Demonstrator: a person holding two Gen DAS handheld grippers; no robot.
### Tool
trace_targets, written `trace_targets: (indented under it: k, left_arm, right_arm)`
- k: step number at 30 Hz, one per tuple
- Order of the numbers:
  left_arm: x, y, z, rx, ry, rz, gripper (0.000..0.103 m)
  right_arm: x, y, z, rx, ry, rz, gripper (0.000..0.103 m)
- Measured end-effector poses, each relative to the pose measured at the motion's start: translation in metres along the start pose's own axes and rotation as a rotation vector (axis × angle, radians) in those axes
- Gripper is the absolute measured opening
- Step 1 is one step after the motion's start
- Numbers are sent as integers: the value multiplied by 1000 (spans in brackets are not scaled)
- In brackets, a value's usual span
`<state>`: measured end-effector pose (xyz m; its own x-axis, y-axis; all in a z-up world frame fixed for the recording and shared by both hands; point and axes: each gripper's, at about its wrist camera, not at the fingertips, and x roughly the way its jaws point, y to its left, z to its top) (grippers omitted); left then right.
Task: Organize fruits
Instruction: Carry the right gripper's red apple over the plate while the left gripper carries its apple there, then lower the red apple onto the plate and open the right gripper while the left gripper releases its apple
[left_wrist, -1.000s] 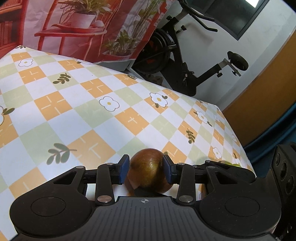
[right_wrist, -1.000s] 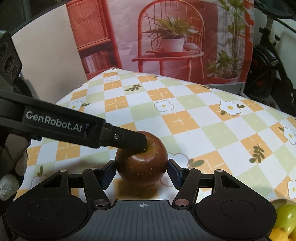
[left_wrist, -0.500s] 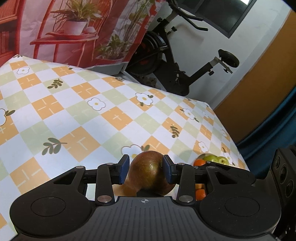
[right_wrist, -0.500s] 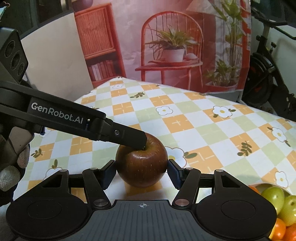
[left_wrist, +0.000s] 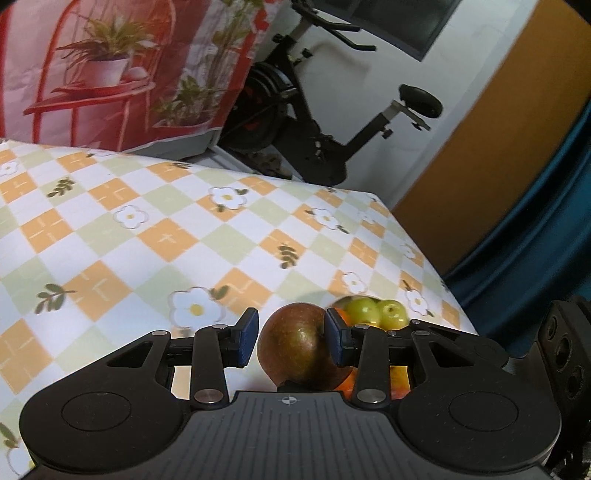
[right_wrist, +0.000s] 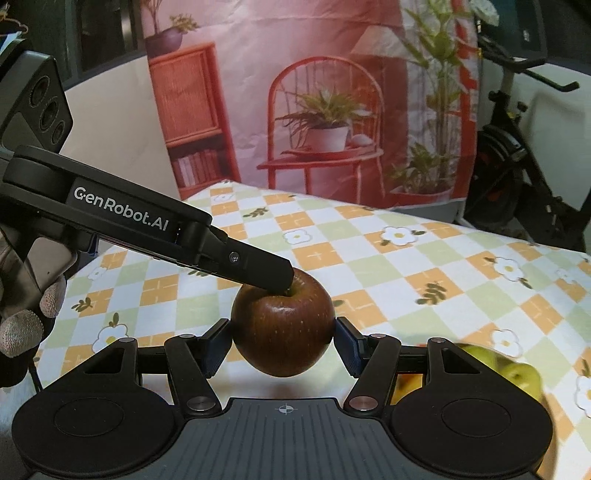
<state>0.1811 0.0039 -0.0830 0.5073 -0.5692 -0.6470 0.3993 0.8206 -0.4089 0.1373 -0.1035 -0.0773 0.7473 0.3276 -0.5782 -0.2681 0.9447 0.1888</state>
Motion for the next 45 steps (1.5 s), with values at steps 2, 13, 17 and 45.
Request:
trace_targets:
  k: [2, 13, 17, 45]
  left_arm:
    - [3, -9, 0, 10, 3, -14, 41]
    - [24, -66, 1, 99, 26, -82, 41]
    - [32, -81, 3, 120, 29, -102, 41]
    - [78, -99, 6, 124, 122, -86, 41]
  right_arm:
    - [-10, -8, -4, 9, -13, -7, 56]
    - [-65, -57, -22, 15, -67, -72, 56]
    - [-77, -73, -24, 8, -76, -96, 56]
    - [-64, -117, -48, 29, -35, -128, 57]
